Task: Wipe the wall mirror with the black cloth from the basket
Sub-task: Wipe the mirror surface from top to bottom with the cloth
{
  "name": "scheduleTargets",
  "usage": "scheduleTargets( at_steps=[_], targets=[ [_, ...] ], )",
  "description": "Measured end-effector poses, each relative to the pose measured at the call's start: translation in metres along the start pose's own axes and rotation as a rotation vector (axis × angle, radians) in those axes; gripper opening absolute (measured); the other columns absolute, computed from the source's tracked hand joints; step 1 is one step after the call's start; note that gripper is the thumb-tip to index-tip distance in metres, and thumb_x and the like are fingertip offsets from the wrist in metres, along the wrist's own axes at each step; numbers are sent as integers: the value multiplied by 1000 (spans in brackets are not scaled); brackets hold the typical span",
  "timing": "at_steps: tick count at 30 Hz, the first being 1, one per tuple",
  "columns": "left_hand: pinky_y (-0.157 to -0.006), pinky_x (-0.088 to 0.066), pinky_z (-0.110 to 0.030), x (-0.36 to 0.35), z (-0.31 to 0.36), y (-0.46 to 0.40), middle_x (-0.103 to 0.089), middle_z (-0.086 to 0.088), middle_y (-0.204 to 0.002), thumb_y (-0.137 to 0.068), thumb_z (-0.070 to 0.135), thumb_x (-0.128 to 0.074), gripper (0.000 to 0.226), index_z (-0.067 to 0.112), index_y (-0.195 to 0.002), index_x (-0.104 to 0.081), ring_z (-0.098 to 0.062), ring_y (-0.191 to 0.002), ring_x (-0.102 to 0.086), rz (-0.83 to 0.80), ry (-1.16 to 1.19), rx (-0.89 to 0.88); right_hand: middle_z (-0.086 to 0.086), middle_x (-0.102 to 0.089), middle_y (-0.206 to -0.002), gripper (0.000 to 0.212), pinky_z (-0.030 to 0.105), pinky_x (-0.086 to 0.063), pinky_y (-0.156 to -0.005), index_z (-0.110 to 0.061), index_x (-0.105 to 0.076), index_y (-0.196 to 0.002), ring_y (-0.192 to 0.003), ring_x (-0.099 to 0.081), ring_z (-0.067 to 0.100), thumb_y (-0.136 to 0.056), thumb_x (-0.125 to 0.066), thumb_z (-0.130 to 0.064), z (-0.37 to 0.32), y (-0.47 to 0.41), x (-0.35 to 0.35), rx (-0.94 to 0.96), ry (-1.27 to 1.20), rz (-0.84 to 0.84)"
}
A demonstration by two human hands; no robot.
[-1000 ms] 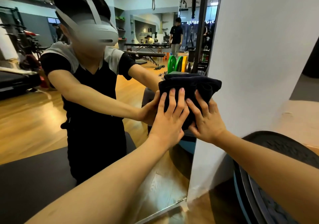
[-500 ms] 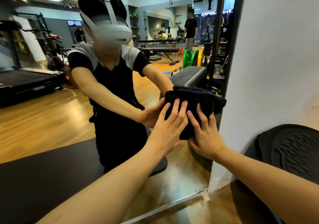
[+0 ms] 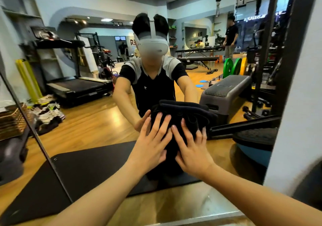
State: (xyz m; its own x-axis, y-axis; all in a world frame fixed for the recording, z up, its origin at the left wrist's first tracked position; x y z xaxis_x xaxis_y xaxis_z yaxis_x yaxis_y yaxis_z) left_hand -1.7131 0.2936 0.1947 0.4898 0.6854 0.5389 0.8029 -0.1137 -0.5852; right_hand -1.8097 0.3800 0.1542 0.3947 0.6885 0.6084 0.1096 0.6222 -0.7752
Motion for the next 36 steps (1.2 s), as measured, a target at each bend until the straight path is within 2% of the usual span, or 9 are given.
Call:
scheduleTargets(
  at_steps=[5, 10, 14, 16, 20, 25, 31, 33, 36],
  targets=[
    [-118, -21, -67, -12, -60, 61, -15, -24, -166, -79, 46, -65, 87, 8, -151, -37, -46, -153, -13, 14, -44, 57, 12, -4, -171, 99, 71, -17, -116, -21, -16, -164, -146, -19, 51, -80, -63, -46, -75, -32, -14, 107, -2, 12],
    [-119, -19, -69, -17, -127, 123, -17, -26, -164, -86, 50, -49, 80, 8, -152, -34, -46, -153, -16, -20, -58, 165, 8, -1, -171, 100, 71, -16, -116, -23, -16, -164, -146, -19, 48, -79, -59, -52, -152, -75, -22, 231, 22, 25],
    [-119, -18, -70, -5, -175, 148, -16, -31, -163, -88, 54, -45, 81, 4, -151, -33, -48, -153, -14, -41, -69, 277, 3, -12, -168, 101, 67, -8, -120, -23, -18, -164, -148, -18, 45, -78, -63, -52, -197, -117, -16, 304, 37, 56],
    [-119, -17, -69, 4, -193, 146, -12, -32, -164, -88, 52, -44, 84, 1, -153, -28, -48, -153, -10, -24, -52, 328, 2, -17, -168, 93, 63, -7, -122, -24, -18, -164, -150, -16, 42, -82, -54, -48, -205, -142, -4, 323, 62, 91],
    [-123, -13, -65, 27, -218, 110, -2, -37, -162, -83, 38, -55, 94, -7, -157, -15, -51, -153, 2, 59, 48, 420, 0, -34, -164, 70, 52, -20, -120, -23, -34, -159, -145, -26, 35, -91, -36, -39, -192, -192, 34, 326, 33, 209],
    [-122, -9, -65, 63, -209, 19, -1, -43, -159, -77, 23, -56, 95, -12, -155, -15, -59, -149, 3, 193, 143, 438, -2, -41, -161, 59, 48, -28, -118, -26, -42, -156, -141, -33, 30, -97, -46, -33, -129, -224, 86, 199, 49, 404],
    [-120, -18, -65, 78, -133, -59, -8, -38, -161, -71, 28, -54, 90, -5, -152, -34, -57, -150, -2, 238, 225, 291, 6, -32, -165, 68, 51, -23, -121, -23, -35, -159, -146, -26, 32, -93, -51, -21, -30, -179, 104, 41, 85, 424],
    [-122, -16, -62, 64, -103, -53, -8, -34, -163, -71, 29, -59, 89, -2, -152, -37, -53, -152, 1, 211, 252, 223, 7, -26, -166, 78, 54, -22, -120, -22, -32, -160, -145, -25, 36, -88, -60, -18, -13, -143, 89, 20, 112, 382],
    [-120, -23, -61, 32, -72, -16, -10, -31, -164, -69, 27, -68, 91, 0, -151, -38, -51, -153, -1, 139, 272, 119, 9, -17, -169, 93, 60, -25, -116, -22, -22, -163, -141, -27, 42, -80, -65, -24, -21, -89, 53, 57, 143, 232]
  ],
)
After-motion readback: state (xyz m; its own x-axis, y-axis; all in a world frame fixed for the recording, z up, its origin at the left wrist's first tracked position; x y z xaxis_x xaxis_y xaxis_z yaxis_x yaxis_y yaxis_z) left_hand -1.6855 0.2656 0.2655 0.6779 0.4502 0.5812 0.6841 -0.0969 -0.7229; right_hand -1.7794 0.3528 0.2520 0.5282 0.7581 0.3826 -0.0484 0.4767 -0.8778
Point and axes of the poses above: each hand's wrist, its own y-axis away from the middle knuckle, its own x-axis out of the back of the hand, z = x × y, the point moved 7 cm from there along -y, towards the middle knuckle
